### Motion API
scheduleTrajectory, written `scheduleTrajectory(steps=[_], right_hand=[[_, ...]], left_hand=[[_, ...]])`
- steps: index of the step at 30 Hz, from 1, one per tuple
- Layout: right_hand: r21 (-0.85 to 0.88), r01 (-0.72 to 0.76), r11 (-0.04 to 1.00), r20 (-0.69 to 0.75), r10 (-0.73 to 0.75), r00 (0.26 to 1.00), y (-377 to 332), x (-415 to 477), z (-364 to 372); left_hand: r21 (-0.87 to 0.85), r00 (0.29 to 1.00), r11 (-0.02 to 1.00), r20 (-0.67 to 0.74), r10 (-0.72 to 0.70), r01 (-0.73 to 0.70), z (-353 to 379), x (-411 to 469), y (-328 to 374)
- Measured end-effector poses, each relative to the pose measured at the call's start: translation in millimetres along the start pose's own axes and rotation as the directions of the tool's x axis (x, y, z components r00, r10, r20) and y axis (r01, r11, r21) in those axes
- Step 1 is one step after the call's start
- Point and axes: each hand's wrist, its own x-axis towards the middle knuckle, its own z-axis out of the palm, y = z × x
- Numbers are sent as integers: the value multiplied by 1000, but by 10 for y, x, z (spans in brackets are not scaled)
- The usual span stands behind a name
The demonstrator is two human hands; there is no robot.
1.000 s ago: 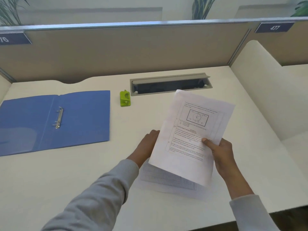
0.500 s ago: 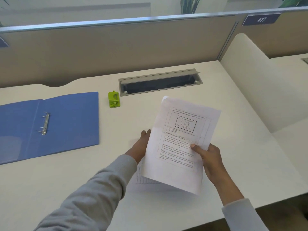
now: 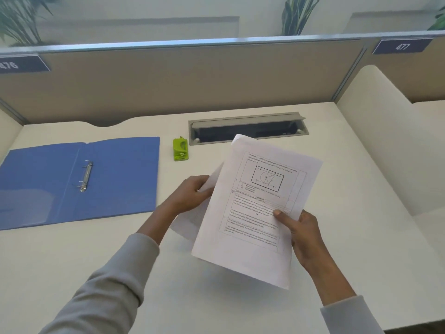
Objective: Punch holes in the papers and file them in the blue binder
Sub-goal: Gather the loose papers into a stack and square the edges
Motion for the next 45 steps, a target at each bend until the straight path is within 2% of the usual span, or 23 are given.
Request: scheduleTrajectory(steps=[4,6,10,18,25,28,32,36,41,43,45], right_hand=[[-8,7,1000,71,-6,997,-66,15,178],[-5,14,1000,110,-14,994,-103,22,280],[-14,34,999,193,-31,981,-217,54,514],[-11,42,999,273,-38,961,-396,202,892],[-75,14,997,292,9,956,-330,239,1097],[-110,44,993,276,-12,961,-265,249,1136],[-192,104,976,242,-55,969,-179,261,1159],[-263,164,951,199,-113,973,-120,253,1184],[-353,167,921,111,-136,985,-7,284,1188],[-331,161,930,113,-130,985,0,295,1170],[-229,85,970,133,-55,990,-19,313,1136]], left_hand=[[-316,996,949,-93,-17,-13,-199,-215,26],[-414,990,910,-138,-36,-25,-260,-326,22],[-546,977,837,-199,-78,-44,-321,-526,-26],[-732,964,678,-218,-150,-60,-310,-780,-139],[-782,957,620,-227,-183,-67,-318,-918,-231],[-780,941,626,-226,-252,-20,-334,-937,-255],[-835,923,549,-182,-339,37,-318,-936,-301],[-771,940,637,-200,-276,23,-270,-934,-316],[-747,950,664,-213,-229,-7,-209,-941,-357],[-751,948,661,-217,-232,-10,-205,-941,-364],[-749,948,663,-217,-235,-7,-202,-944,-373]])
